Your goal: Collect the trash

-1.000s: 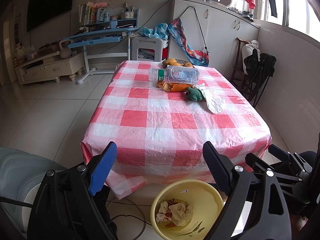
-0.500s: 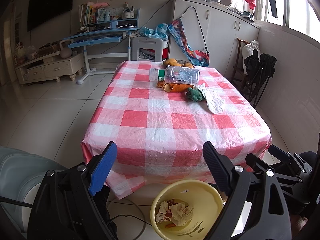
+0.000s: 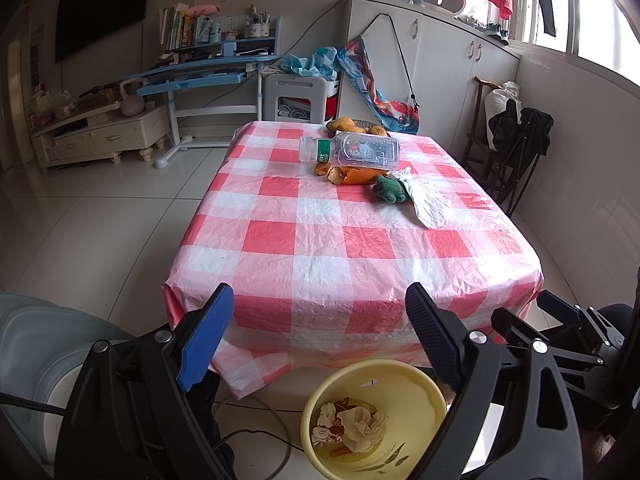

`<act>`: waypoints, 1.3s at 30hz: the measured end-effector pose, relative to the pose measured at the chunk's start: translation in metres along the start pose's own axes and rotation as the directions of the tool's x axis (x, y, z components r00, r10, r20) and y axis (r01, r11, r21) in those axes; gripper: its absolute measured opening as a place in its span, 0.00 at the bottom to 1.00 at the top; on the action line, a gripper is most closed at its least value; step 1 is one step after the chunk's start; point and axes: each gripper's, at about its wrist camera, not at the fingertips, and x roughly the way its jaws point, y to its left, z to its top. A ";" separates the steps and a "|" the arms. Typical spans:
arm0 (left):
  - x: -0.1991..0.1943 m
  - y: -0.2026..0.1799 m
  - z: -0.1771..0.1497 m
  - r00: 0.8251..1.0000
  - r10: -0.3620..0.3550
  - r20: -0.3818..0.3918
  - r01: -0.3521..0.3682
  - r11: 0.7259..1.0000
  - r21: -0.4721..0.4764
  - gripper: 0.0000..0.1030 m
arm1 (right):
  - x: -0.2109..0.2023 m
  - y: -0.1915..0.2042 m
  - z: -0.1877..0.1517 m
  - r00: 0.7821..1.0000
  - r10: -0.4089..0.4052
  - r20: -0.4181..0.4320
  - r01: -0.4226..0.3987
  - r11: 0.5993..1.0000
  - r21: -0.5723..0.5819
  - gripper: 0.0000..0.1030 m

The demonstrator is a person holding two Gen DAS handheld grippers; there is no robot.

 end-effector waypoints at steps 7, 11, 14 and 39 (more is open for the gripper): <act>0.000 0.000 0.000 1.000 0.001 0.000 -0.001 1.000 0.000 0.82 | 0.000 0.000 0.000 1.000 0.000 0.000 0.000 1.000 -0.001 0.80; 0.000 0.000 0.000 1.000 0.000 0.000 0.000 1.000 0.000 0.82 | 0.000 0.000 0.000 1.000 0.000 0.000 0.000 1.000 -0.001 0.80; 0.000 0.000 0.000 1.000 0.001 0.000 -0.001 1.000 0.000 0.82 | 0.000 0.001 0.000 1.000 -0.001 0.000 0.001 1.000 -0.001 0.80; 0.022 0.025 0.027 1.000 -0.011 -0.023 0.010 0.998 -0.055 0.82 | 0.027 -0.020 0.056 0.999 0.050 -0.019 -0.051 0.998 -0.045 0.80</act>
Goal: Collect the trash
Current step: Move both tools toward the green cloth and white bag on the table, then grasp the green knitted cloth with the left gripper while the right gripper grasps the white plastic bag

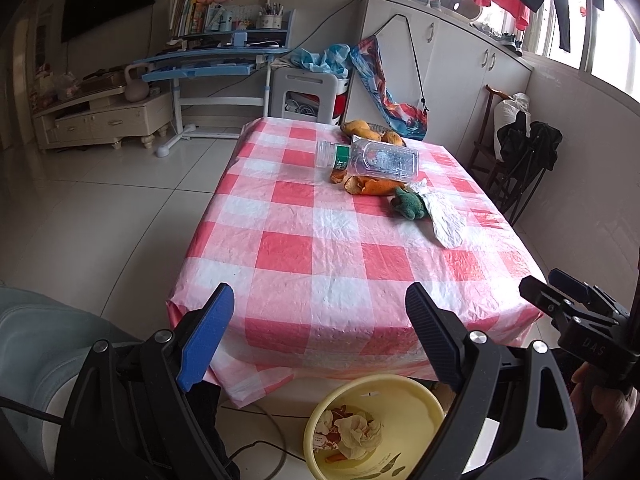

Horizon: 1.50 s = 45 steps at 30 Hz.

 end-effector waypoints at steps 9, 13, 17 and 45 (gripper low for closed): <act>0.048 -0.012 0.023 0.999 -0.006 -0.046 0.008 0.999 0.038 0.82 | 0.070 -0.007 0.041 0.997 0.005 -0.080 -0.010 0.998 -0.059 0.79; 0.069 -0.017 0.035 0.998 -0.028 -0.064 0.030 0.999 0.029 0.82 | 0.110 -0.009 0.053 0.991 -0.023 -0.130 0.012 0.996 -0.083 0.68; 0.088 -0.023 0.043 0.996 -0.044 -0.075 0.045 0.999 0.017 0.82 | 0.144 -0.021 0.061 0.983 -0.046 -0.179 0.035 0.997 -0.068 0.66; 0.235 -0.162 0.092 0.983 -0.063 -0.174 0.089 0.985 0.149 0.66 | 0.119 -0.089 0.062 0.984 0.006 -0.176 0.021 0.988 0.154 0.07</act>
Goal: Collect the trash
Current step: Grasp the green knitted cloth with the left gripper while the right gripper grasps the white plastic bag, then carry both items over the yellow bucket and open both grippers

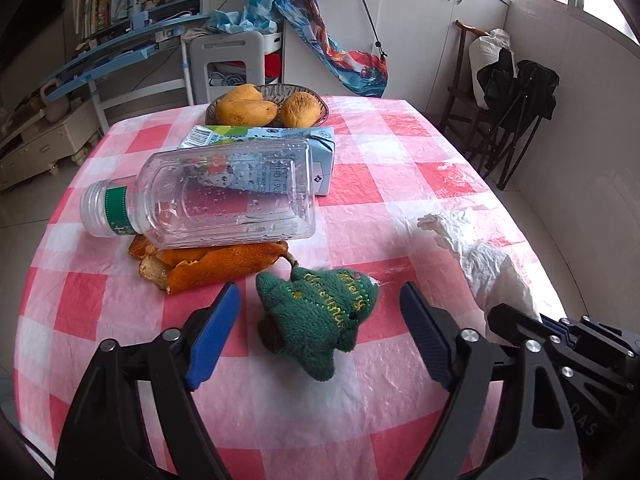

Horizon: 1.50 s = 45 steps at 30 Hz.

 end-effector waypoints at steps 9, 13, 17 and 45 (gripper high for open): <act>-0.023 0.026 -0.015 0.998 -0.060 -0.015 0.060 0.997 -0.048 0.40 | -0.008 0.009 -0.001 0.999 0.032 0.014 -0.032 0.999 -0.017 0.07; -0.054 0.054 -0.037 0.998 -0.060 -0.006 0.059 0.994 -0.095 0.40 | -0.018 0.026 -0.008 0.998 0.068 0.014 -0.067 0.996 -0.064 0.07; -0.089 0.075 -0.062 0.999 -0.040 0.003 0.040 0.993 -0.109 0.40 | -0.037 0.048 -0.027 0.993 0.113 0.021 -0.110 0.987 -0.115 0.07; -0.164 0.067 -0.218 0.987 0.014 -0.161 -0.012 1.000 0.018 0.43 | -0.093 0.102 -0.194 0.971 0.077 -0.225 -0.111 0.984 -0.143 0.61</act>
